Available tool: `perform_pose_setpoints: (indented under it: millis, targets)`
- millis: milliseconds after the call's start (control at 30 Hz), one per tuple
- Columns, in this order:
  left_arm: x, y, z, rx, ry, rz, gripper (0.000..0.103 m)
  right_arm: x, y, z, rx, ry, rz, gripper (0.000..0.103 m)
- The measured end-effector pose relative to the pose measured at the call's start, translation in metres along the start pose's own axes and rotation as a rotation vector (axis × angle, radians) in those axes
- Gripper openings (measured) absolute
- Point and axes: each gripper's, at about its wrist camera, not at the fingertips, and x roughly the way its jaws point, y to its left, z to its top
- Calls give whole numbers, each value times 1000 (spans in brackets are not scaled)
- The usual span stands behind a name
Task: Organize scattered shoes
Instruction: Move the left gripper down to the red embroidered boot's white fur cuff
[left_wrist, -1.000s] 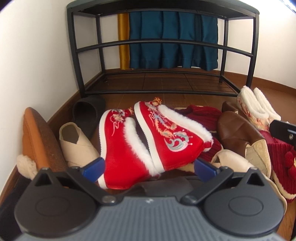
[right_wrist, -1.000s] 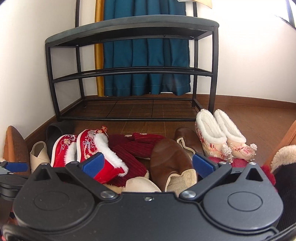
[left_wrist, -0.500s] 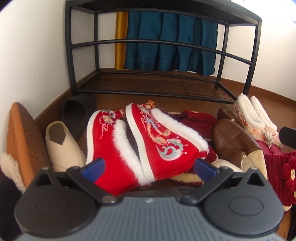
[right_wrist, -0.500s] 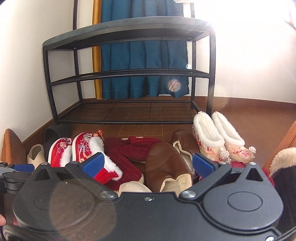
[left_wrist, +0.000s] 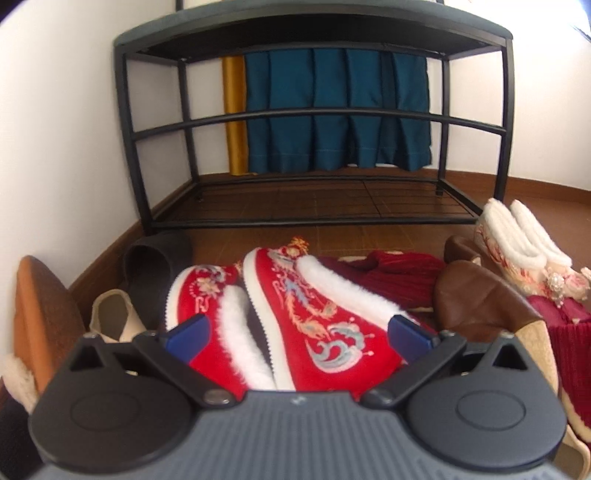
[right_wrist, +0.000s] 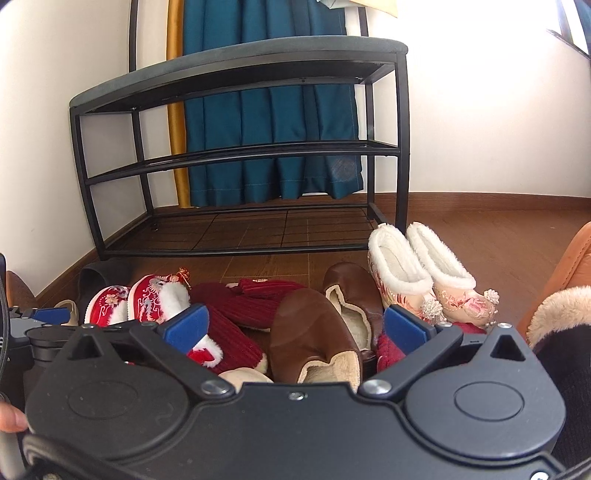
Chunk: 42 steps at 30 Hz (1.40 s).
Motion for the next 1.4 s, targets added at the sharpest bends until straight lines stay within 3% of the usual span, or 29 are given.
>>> perform_pose_setpoints:
  millis: [133,233,433,667,1400]
  targets:
    - [3,6,5,-76,0,-20,103,-2,0,2,2,-9,7,103]
    - [2,6,8,-76,-71,-18,103,-5,2,5,-9,-19,14,103]
    - [12,0,20,-91,-104,-20,103,-5,-3,10,-1,-35,13,103]
    - [49,-24,20,-9,13,45,103,0,-13,9,2,-30,7,103]
    - [104,-38,11,41,75,185,103,31,-27,-14,22,27,-8,103]
